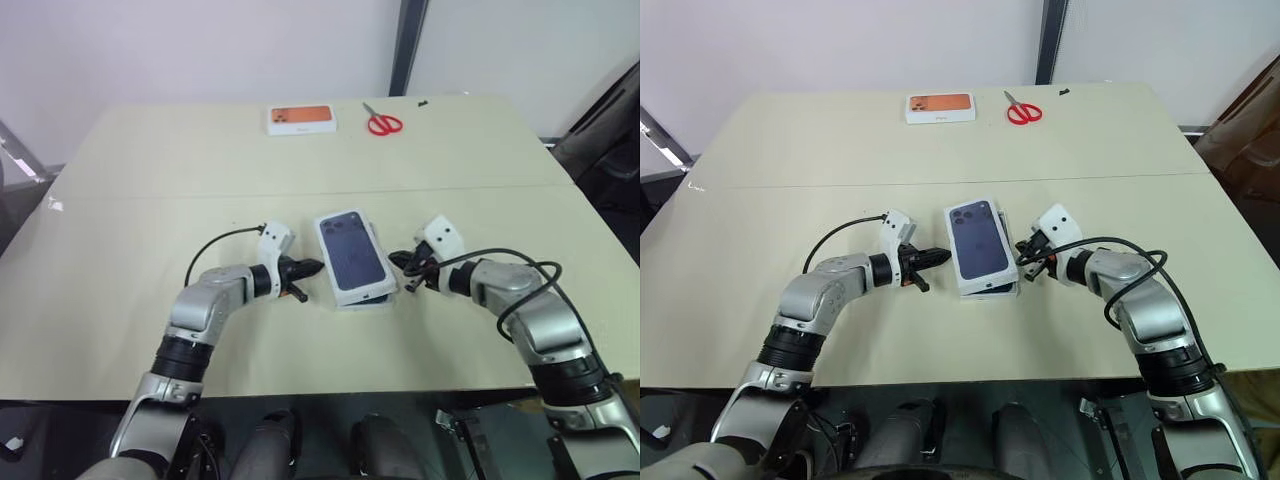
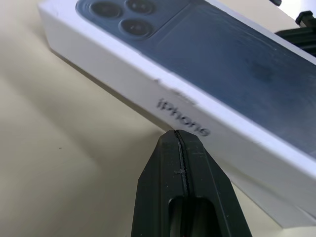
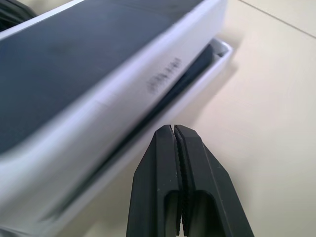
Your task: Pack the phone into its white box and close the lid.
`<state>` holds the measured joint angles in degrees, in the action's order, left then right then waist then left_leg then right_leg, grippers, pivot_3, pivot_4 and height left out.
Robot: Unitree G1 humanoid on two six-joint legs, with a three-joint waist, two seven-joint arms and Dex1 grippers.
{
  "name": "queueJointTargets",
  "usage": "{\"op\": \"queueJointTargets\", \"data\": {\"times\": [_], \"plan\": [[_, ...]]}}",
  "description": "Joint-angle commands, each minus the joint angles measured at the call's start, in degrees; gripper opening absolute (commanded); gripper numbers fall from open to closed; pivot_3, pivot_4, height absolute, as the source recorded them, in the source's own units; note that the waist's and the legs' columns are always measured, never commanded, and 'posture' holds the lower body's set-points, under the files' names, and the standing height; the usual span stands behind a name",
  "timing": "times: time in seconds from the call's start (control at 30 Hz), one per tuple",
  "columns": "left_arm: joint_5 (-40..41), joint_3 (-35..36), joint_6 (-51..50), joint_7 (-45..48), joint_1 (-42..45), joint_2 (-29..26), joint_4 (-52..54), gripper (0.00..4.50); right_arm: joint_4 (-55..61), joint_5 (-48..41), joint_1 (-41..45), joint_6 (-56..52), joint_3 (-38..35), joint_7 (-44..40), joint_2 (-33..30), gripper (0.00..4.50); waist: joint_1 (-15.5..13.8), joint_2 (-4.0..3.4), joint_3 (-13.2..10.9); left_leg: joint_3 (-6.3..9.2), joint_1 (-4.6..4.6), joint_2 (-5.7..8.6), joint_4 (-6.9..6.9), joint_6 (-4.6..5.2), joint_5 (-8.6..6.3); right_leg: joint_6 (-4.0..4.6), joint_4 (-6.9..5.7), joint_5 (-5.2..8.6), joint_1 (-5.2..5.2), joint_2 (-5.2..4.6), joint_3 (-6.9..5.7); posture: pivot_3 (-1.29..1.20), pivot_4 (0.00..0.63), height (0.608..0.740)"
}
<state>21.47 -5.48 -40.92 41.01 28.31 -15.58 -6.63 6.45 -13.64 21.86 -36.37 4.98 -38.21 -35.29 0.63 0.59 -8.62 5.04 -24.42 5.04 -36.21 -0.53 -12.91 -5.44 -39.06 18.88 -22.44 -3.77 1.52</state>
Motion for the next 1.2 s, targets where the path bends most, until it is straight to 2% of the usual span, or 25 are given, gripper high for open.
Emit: {"op": "queueJointTargets", "data": {"times": [0.03,0.33,0.5,0.9,1.2], "plan": [[0.6,1.6,1.3,-0.7,0.4,0.0,1.5,0.00,-0.6,0.7,2.9,2.3,-1.7,0.1,-0.1,0.09,0.0,0.00,0.0,0.00,0.00,0.00,0.00,0.00,0.00,0.00,0.00,0.00,-0.01,0.00,0.00,0.00,0.150,0.734],[1.2,2.6,1.0,-1.9,-0.3,-0.2,2.5,0.00,-1.9,1.1,5.3,3.0,-1.0,0.5,2.0,0.09,0.0,0.00,0.0,0.00,0.00,0.00,-0.02,-0.16,0.09,0.00,0.00,0.00,0.01,0.00,0.00,0.00,0.150,0.734],[4.0,5.4,0.1,-3.4,-0.2,2.6,2.7,0.00,-2.3,1.5,5.4,3.2,-0.3,0.0,2.9,0.09,0.0,0.00,0.0,0.00,0.00,0.00,-0.02,-0.17,0.10,0.00,-0.02,0.00,0.01,0.00,-0.01,0.00,0.150,0.734],[3.8,3.8,-0.4,-2.6,-2.2,3.4,2.9,0.00,-2.3,1.2,5.7,2.3,0.2,-0.8,4.4,0.09,0.0,0.00,0.0,-0.01,0.00,0.00,-0.02,-0.19,0.11,0.00,-0.02,0.00,0.00,0.01,0.00,0.00,0.150,0.734],[4.3,3.4,-0.8,-3.4,-0.6,5.6,4.2,0.00,0.5,0.6,4.2,1.1,-1.0,-2.3,3.0,0.09,0.0,0.00,0.0,0.00,0.00,0.00,-0.03,-0.19,0.11,0.00,-0.02,0.00,0.01,0.01,-0.01,0.00,0.150,0.734]]}}
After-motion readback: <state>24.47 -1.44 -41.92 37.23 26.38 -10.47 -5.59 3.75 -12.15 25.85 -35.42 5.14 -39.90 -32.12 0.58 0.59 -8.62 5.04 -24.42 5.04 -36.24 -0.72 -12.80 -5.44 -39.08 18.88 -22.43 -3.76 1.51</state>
